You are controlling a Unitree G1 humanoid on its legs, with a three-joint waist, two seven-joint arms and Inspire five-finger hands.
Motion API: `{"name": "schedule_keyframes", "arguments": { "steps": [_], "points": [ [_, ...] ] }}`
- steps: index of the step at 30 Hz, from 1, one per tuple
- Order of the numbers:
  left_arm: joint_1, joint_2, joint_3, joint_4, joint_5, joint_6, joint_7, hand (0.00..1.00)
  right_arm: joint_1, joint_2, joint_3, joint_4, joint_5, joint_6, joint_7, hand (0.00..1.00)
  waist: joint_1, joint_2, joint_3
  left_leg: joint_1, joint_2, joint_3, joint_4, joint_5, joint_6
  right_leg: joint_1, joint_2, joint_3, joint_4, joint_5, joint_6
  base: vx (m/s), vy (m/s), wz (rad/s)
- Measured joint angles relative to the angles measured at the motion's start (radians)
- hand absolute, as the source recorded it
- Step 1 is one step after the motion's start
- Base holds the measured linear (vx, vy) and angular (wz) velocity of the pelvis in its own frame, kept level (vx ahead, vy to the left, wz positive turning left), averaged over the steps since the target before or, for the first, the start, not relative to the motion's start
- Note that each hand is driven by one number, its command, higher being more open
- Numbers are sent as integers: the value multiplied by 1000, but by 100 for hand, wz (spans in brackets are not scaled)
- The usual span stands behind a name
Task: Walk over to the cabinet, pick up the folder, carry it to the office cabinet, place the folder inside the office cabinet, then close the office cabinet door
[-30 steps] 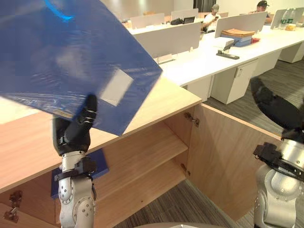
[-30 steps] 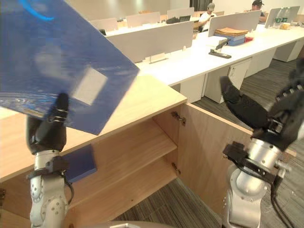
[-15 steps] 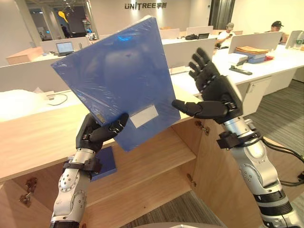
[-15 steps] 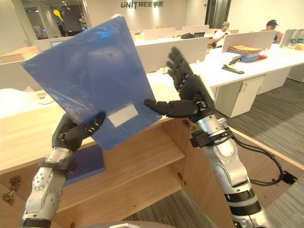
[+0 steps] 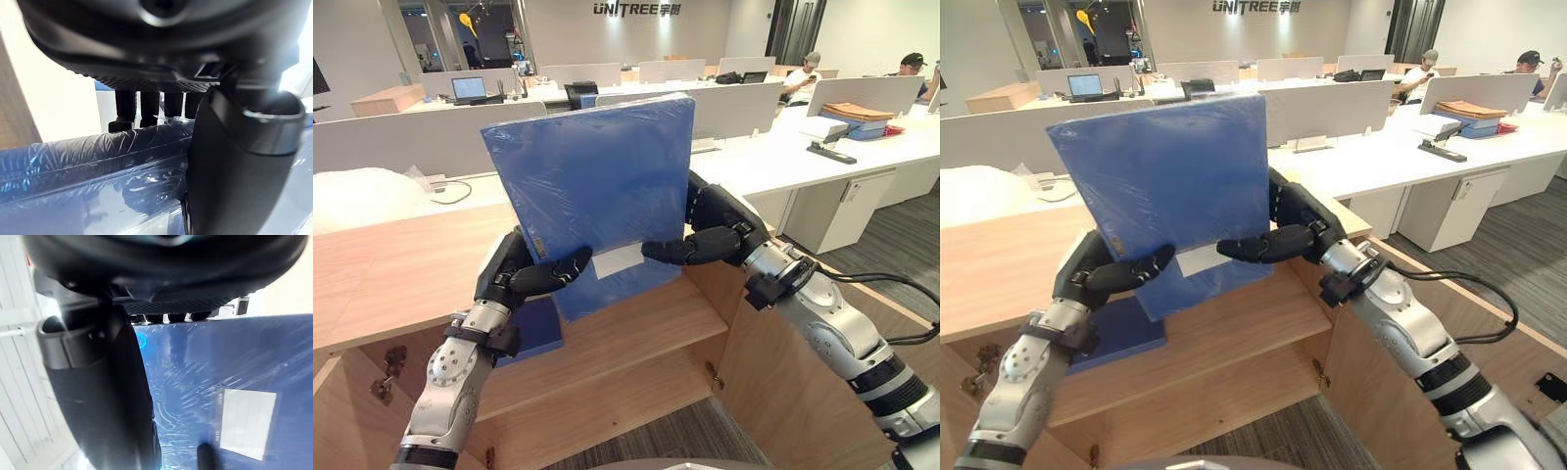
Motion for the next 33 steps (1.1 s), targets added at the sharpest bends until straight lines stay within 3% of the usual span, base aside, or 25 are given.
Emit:
{"name": "schedule_keyframes", "arguments": {
  "steps": [4,7,11,17,18,24,27,30,32,33],
  "points": [
    [-6,153,-106,0,-127,16,0,0,-31,-87,75,23,61,0,-6,0,2,-3,0,4,2,0,0,0,0,6,-2,-4,-3,-1,1,-40,3,2],
    [-54,264,-244,0,-174,19,-15,0,-68,-177,140,40,81,5,-15,0,17,-7,-3,3,4,-1,0,0,-2,7,-11,-9,-3,-4,4,-37,8,3],
    [-71,335,-339,-4,-175,41,-39,0,-84,-231,210,33,85,8,-10,0,15,-17,-10,-3,5,-17,0,1,-5,8,-13,-30,-2,-8,2,-17,4,11],
    [-71,365,-379,-2,-209,54,-49,0,-84,-242,230,30,80,12,-9,0,18,-29,-11,-10,2,-31,0,1,-6,6,-17,-53,3,-10,4,-16,14,7],
    [-70,362,-397,-2,-244,57,-54,100,-84,-240,222,18,79,9,-9,0,17,-32,-12,-13,-1,-36,-1,1,-6,5,-20,-57,3,-11,5,-27,34,12],
    [-66,366,-398,2,-243,57,-63,100,-84,-224,199,11,53,9,-8,0,18,-51,-8,-15,-6,-48,-1,1,-6,5,-23,-70,10,-20,2,-23,25,7],
    [-23,366,-418,31,-212,57,-97,100,-84,-222,190,-41,-59,16,-3,0,16,-53,-7,-17,-10,-51,-1,1,-7,4,-22,-73,8,-21,2,-6,9,1],
    [20,336,-525,85,-98,60,-162,100,-85,-205,153,-184,-298,28,12,0,11,-61,0,-25,-11,-57,-1,-1,-8,0,-20,-79,3,-21,2,-6,26,4],
    [30,247,-618,183,9,66,-221,100,-92,-109,137,-310,-555,-21,10,0,1,-63,1,-35,-12,-59,-1,-1,-8,-11,-20,-79,3,-21,1,0,0,0],
    [30,211,-641,222,37,70,-236,100,-95,-74,137,-330,-607,-49,10,0,-2,-64,2,-38,-12,-59,-1,0,-8,-15,-19,-79,4,-20,1,4,30,0]
  ]
}}
